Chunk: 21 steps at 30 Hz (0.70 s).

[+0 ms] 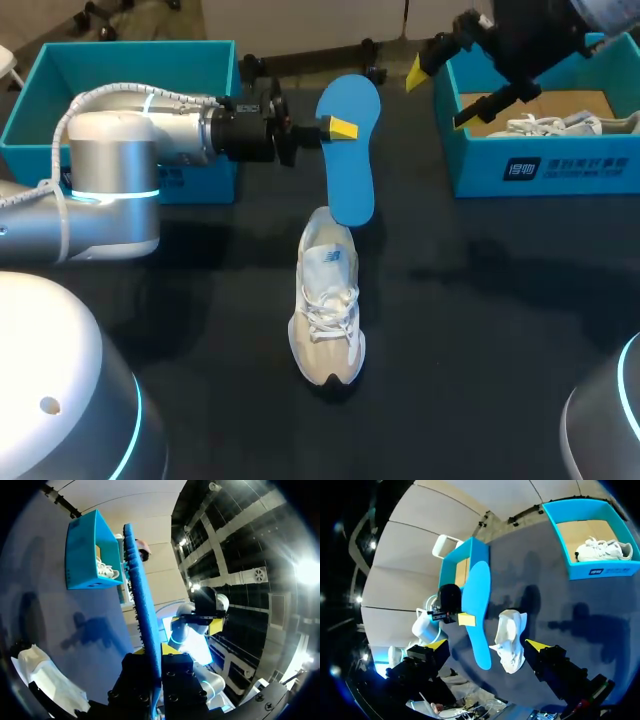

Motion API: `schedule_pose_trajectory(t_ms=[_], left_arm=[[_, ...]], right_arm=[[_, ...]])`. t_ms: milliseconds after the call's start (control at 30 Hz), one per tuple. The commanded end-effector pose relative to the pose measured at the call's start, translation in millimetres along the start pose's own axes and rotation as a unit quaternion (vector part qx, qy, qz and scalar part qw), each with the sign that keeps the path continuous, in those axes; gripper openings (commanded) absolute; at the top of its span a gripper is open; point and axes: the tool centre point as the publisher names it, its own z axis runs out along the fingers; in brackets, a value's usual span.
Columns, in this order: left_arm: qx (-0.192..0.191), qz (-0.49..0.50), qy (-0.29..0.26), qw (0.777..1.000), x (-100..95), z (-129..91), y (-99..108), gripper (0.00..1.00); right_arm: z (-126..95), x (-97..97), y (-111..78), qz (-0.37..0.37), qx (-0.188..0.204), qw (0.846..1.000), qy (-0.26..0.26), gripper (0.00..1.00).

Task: Take the shoe out of the shoebox, open the shoe tongue, remove and reinsert the insole, then place the shoe into the shoebox

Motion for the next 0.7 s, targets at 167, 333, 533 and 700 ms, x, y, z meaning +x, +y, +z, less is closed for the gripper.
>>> schedule_pose_trajectory(t_ms=[167,333,533,700], left_arm=[[0.0,0.0,-0.001,1.0,-0.3,0,0,0.0],[0.0,0.0,-0.001,1.0,-0.3,0,0,0.0],[0.0,0.0,-0.001,1.0,-0.3,0,0,0.0],[0.0,0.0,-0.001,1.0,-0.3,0,0,0.0]], right_arm=[[16,-16.3,0.7,0.0,-0.001,0.994,0.108,1.0],[21,-25.1,1.3,-0.002,-0.012,0.992,0.127,1.0],[27,-36.9,2.5,-0.001,-0.029,0.984,0.177,1.0],[28,-40.3,4.1,0.001,-0.029,0.983,0.181,1.0]])
